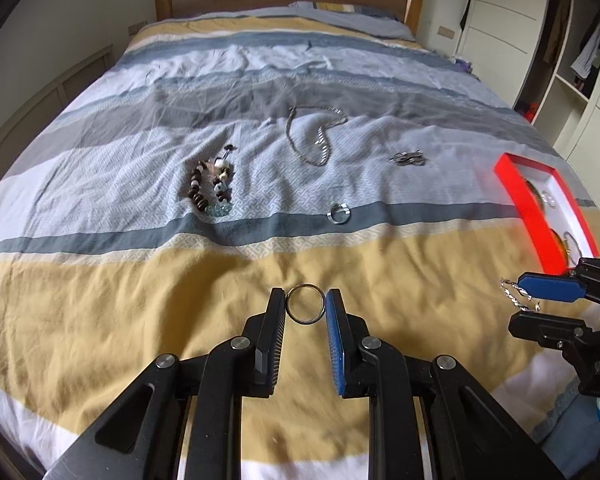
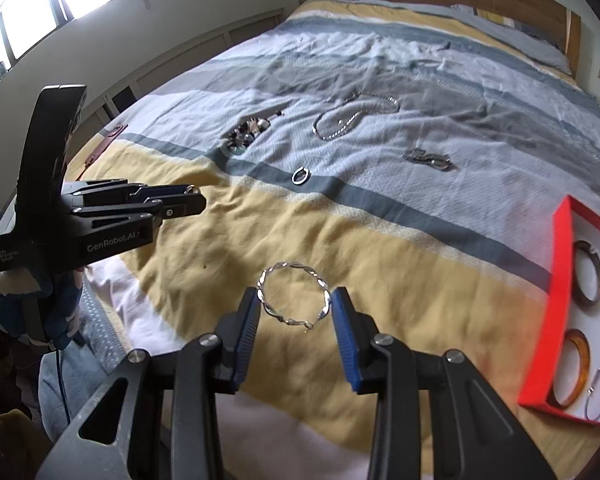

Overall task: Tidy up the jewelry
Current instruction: 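Close left gripper on small silver ring while right gripper grasps twisted silver hoop, then carry the small ring and twisted hoop over the red box and lower them, then open both grippers to release the ring and hoop in the box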

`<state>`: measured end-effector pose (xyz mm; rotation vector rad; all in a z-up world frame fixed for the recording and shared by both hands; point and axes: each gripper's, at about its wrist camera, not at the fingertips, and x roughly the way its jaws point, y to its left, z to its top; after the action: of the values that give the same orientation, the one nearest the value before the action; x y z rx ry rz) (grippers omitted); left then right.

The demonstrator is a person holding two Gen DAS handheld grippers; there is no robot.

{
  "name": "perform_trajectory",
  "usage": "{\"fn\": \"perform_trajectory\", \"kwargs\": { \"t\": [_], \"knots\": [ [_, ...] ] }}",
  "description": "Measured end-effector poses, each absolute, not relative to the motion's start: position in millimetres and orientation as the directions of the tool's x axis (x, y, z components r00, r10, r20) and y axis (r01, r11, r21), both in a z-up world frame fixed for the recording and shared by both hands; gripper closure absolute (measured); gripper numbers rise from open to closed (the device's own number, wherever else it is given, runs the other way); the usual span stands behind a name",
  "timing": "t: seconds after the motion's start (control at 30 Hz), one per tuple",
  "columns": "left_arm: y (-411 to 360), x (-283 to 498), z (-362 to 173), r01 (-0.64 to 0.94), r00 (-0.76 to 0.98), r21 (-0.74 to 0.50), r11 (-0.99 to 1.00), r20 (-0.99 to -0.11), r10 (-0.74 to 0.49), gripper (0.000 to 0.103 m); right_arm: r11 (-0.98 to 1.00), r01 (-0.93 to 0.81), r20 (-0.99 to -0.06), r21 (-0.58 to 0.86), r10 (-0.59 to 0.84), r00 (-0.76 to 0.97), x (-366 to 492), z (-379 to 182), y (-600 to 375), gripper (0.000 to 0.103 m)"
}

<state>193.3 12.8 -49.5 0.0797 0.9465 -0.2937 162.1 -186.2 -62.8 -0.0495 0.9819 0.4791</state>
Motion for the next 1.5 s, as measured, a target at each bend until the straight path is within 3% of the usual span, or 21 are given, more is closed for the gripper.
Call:
{"fn": "perform_trajectory", "kwargs": {
  "t": [0.37,0.73,1.07,1.5],
  "knots": [
    [-41,163,-8,0.389,0.581,-0.053,0.92,-0.76,-0.29,0.083,0.927,-0.348,-0.756,0.138,0.326,0.567,121,-25,-229,0.068],
    [-184,174,6,0.599,0.474,-0.111,0.793,-0.749,-0.463,0.083,0.986,-0.128,-0.744,0.104,0.163,0.648,101,-13,-359,0.068],
    [-315,184,-28,0.739,0.323,-0.128,0.661,-0.794,-0.515,0.083,0.994,0.032,-0.791,0.106,0.065,0.608,118,-45,-465,0.068],
    [-362,208,-87,0.748,0.235,-0.124,0.652,-0.869,-0.436,0.083,0.99,0.047,-0.852,0.135,0.091,0.516,150,-99,-502,0.068]
  ]
}}
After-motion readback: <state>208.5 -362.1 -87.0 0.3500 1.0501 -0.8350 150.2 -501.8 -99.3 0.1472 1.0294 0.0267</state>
